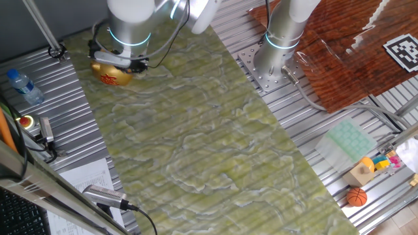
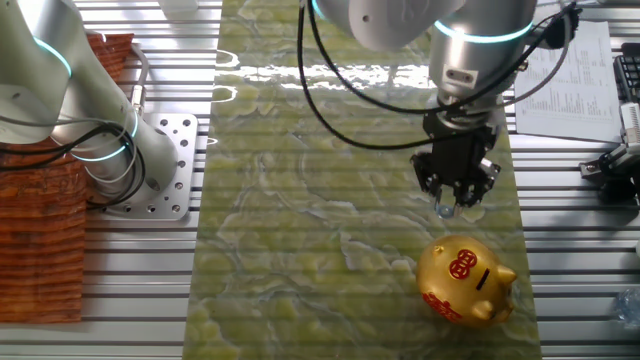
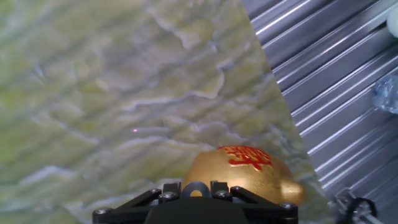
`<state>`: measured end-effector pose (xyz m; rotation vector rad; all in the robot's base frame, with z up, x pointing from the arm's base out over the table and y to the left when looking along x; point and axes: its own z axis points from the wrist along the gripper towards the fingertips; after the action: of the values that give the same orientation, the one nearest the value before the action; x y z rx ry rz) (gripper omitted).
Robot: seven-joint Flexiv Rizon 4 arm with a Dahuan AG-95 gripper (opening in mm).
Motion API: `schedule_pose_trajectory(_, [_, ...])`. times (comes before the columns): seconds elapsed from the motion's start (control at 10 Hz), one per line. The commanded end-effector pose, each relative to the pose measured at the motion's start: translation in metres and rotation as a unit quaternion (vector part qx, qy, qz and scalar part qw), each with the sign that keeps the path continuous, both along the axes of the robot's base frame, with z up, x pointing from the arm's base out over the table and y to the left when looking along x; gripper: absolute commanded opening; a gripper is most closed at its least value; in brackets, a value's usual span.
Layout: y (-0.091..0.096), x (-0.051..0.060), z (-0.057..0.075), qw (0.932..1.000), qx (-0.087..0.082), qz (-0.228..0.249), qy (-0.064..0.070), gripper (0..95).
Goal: Drop coins into a piggy bank
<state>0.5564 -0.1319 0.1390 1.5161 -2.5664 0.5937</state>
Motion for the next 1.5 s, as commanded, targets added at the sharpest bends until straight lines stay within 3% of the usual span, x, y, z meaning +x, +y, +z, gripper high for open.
schedule_pose_trajectory(0.1, [-0.0031,0.0017,-0.0010,0.9995,-0.019,0.027,0.001,0.0])
schedule_pose_trajectory(0.5, [-0.0018,0.0018,0.0003,0.9997,0.000,0.026,0.002,0.0])
schedule_pose_trajectory(0.6, [-0.0018,0.0018,0.0003,0.9999,0.014,0.000,0.004,0.0])
schedule_pose_trajectory(0.8, [-0.0018,0.0018,0.0003,0.9990,0.010,-0.041,0.011,0.0])
schedule_pose_trajectory(1.1, [-0.0018,0.0018,0.0003,0.9955,0.017,-0.093,-0.002,0.0])
schedule_pose_trajectory(1.5, [-0.0074,-0.0014,-0.0001,0.9973,0.012,-0.072,0.004,0.0])
